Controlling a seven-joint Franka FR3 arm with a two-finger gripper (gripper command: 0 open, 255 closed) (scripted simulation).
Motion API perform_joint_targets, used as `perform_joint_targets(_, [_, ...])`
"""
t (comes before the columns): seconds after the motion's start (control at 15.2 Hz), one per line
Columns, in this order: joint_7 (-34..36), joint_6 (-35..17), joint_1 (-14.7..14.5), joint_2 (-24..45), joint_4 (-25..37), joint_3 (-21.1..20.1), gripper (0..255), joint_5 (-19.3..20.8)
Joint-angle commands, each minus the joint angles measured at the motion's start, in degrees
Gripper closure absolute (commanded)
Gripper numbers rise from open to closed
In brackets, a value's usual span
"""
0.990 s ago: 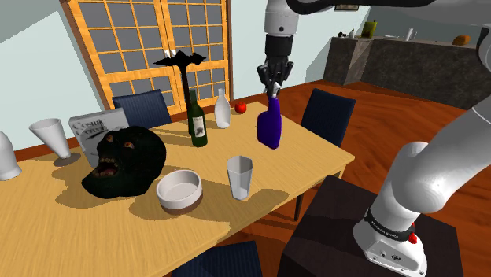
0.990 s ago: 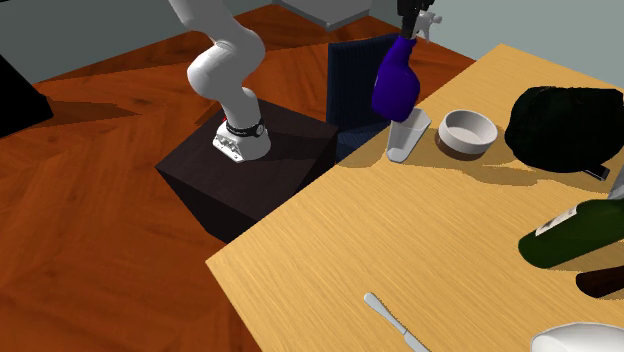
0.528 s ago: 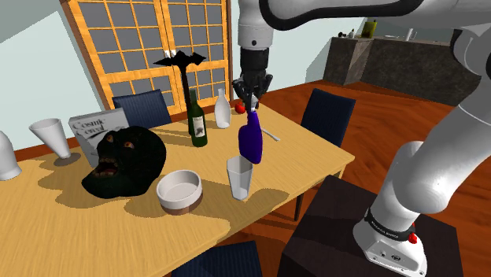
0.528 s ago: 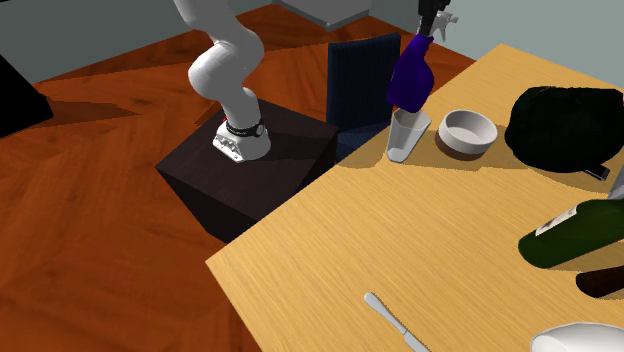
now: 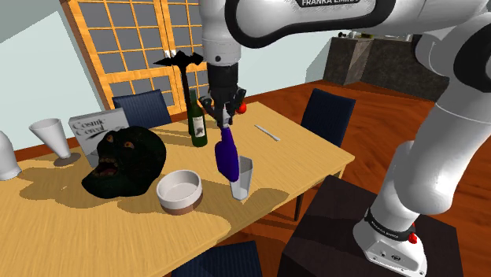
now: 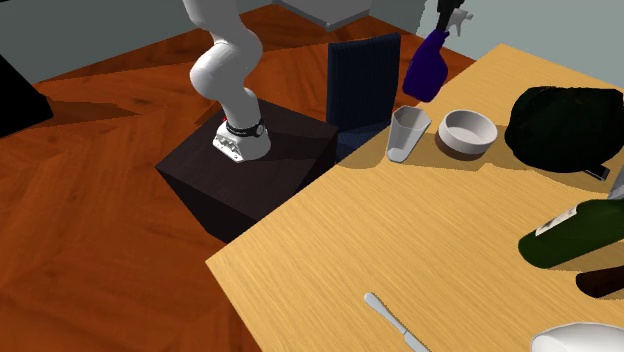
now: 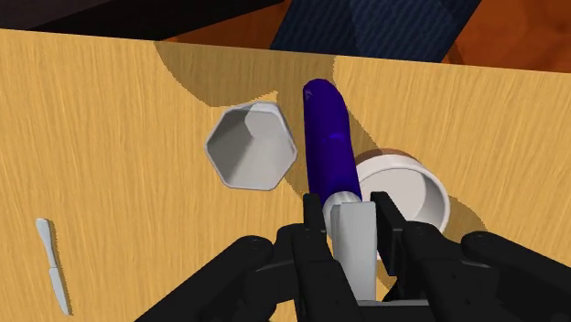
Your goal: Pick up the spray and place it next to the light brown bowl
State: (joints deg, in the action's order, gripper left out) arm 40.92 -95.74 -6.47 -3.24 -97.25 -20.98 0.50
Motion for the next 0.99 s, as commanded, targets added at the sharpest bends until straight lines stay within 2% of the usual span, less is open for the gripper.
perform_joint_targets(0.0, [3.0,-0.3,-1.2,4.1,3.5,-1.6,255,1.5])
perform_joint_targets(0.46, [11.7,0.8,-7.0,17.1,16.0,-4.8,255,7.4])
perform_joint_targets(0.92, [11.8,-4.9,-6.5,16.4,9.6,-4.5,255,7.1])
